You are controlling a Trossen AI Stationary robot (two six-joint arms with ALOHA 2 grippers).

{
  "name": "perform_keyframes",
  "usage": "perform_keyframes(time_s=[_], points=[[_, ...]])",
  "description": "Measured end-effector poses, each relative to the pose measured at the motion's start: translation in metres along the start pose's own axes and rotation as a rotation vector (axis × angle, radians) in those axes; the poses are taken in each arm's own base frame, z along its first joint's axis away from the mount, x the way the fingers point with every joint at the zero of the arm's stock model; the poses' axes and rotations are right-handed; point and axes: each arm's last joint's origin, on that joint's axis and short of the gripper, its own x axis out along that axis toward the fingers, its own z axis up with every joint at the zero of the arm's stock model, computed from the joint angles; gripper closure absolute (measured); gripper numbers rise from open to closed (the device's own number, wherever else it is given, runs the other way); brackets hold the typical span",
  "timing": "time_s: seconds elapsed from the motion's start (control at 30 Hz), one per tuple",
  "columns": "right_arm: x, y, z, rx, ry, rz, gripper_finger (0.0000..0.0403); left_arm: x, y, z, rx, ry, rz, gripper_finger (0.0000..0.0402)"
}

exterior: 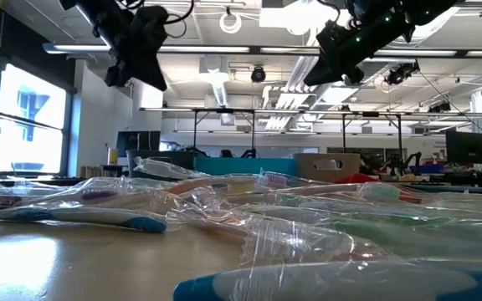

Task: Pick & Place Toothbrushes
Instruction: Put the blue toothbrush into the gray bin

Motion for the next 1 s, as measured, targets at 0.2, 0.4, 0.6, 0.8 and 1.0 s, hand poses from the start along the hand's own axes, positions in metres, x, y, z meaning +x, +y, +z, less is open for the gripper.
perform_keyframes(time_s=[0.2, 0.4, 0.6, 0.8, 1.0], points=[[0.000, 0.000, 0.000, -0.074, 0.005, 0.000, 0.0336, -0.001, -0.023, -0.007, 0.054, -0.045, -0.049, 0.0401], [0.000, 0.000, 0.000, -0.137, 0.004, 0.001, 0.0336, -0.002, -0.033, -0.013, -0.046, -0.092, -0.002, 0.0401], [0.000, 0.000, 0.000, -0.225, 0.005, 0.000, 0.0336, -0.002, -0.032, -0.013, -0.181, -0.104, 0.002, 0.0401], [0.000, -0.003, -0.001, -0.237, 0.013, -0.073, 0.0336, -0.003, -0.036, -0.009, -0.192, -0.129, -0.050, 0.0401], [-0.001, -0.020, 0.000, -0.177, 0.004, -0.077, 0.0336, 0.002, -0.038, -0.007, -0.134, -0.139, -0.064, 0.0401]])
